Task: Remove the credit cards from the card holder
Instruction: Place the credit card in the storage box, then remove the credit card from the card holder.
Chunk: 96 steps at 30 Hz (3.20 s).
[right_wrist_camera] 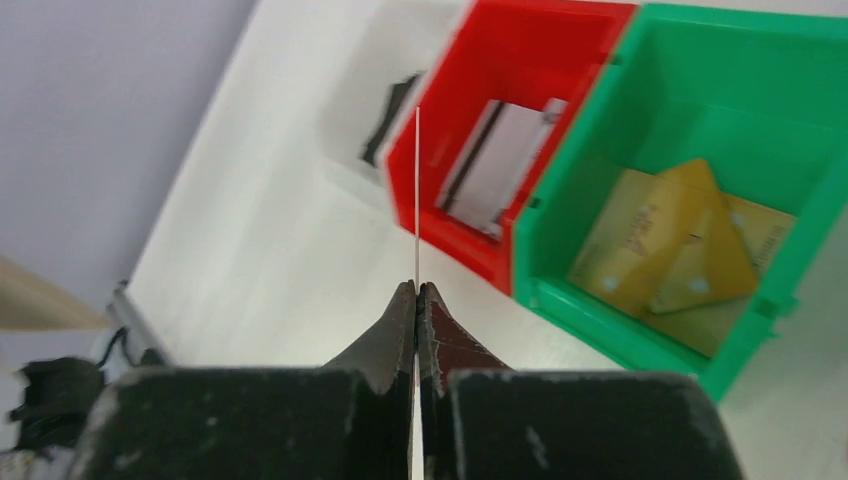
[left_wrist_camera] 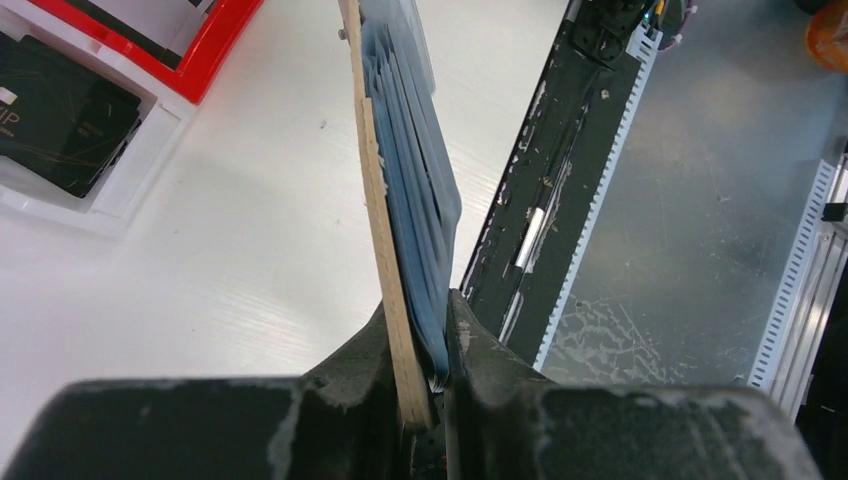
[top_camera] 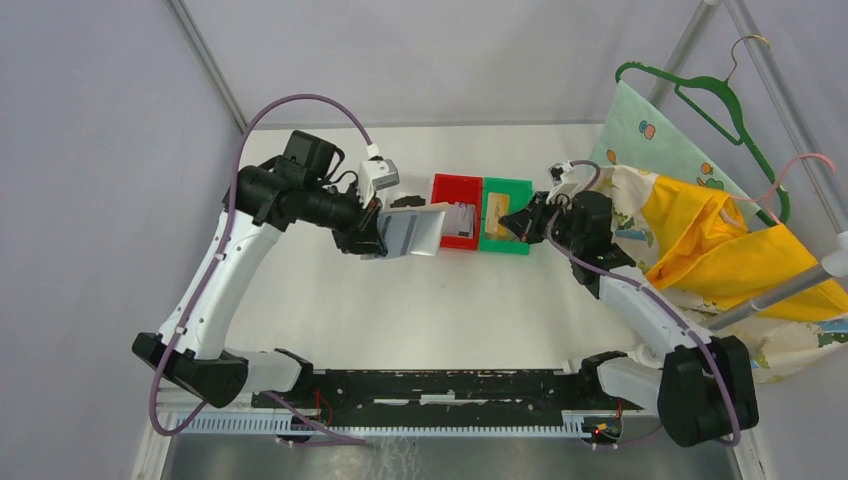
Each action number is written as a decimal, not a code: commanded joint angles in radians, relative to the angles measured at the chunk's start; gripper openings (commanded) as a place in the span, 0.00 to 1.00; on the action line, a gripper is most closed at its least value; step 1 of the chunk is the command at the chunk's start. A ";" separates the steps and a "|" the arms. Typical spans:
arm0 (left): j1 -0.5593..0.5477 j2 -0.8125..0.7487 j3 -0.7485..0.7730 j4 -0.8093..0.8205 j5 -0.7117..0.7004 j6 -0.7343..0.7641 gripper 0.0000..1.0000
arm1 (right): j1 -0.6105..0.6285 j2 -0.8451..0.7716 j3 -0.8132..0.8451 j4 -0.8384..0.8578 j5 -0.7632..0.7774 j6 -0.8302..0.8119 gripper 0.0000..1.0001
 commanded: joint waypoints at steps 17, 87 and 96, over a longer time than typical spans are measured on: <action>0.003 -0.006 0.107 -0.028 0.061 -0.015 0.02 | 0.011 0.417 0.165 0.003 0.326 -0.136 0.00; 0.003 0.026 0.107 -0.163 0.245 0.059 0.13 | 0.568 0.051 0.004 0.754 0.024 0.332 0.14; 0.003 -0.016 0.112 -0.164 0.277 0.091 0.19 | 0.568 0.018 -0.043 0.732 0.066 0.321 0.00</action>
